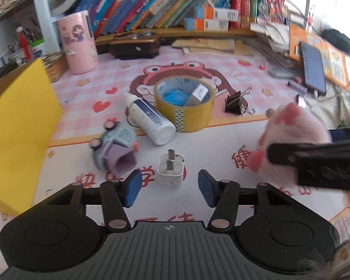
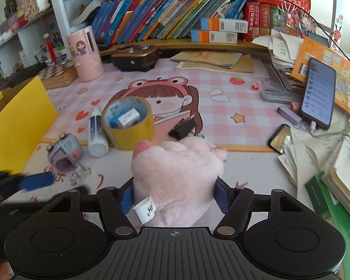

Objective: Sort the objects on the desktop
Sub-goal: 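Grasp the white plug adapter with the left tool while the right tool grasps the pink plush pig, then carry the plug adapter and plush pig toward the yellow box with both tools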

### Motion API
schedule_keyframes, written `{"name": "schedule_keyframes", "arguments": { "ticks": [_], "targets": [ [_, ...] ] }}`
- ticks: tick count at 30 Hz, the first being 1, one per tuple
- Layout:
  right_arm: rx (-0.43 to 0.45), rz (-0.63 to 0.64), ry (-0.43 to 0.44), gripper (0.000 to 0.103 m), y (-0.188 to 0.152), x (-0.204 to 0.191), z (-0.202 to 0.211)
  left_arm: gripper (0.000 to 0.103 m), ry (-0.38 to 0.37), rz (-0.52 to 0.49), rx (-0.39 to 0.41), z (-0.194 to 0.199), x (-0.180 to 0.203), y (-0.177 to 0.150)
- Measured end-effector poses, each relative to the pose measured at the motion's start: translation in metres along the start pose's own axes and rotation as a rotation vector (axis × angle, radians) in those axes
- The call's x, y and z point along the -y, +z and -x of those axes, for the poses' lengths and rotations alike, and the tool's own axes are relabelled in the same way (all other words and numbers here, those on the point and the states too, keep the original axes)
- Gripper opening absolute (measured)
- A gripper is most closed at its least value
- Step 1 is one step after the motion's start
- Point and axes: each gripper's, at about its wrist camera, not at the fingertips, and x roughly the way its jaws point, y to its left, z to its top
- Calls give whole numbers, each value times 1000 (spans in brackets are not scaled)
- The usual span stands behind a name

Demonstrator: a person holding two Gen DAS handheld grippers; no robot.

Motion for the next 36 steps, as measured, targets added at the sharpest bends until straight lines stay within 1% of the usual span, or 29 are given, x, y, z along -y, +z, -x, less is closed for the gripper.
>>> {"name": "schedule_keyframes", "arguments": {
  "ticks": [4, 6, 8, 13, 18, 26, 32, 36],
  "targets": [
    [-5, 15, 20, 68, -4, -1, 6, 42, 12, 0, -13, -15, 4, 2],
    [-2, 16, 23, 68, -4, 0, 8, 33, 15, 4, -18, -20, 5, 4],
    [0, 12, 21, 68, -4, 2, 10, 26, 17, 13, -21, -24, 4, 4],
    [-2, 2, 20, 68, -5, 5, 12, 24, 8, 34, -8, -20, 1, 4],
    [5, -4, 40, 68, -6, 2, 17, 24, -16, 48, 33, 8, -3, 4],
    [30, 22, 90, 68, -3, -16, 37, 23, -28, 142, 89, 74, -32, -1],
    [60, 69, 132, 68, -7, -39, 63, 24, -26, 190, 125, 120, -58, -15],
    [79, 80, 139, 68, -12, -59, 75, 23, -23, 197, 126, 135, -73, -31]
  ]
}}
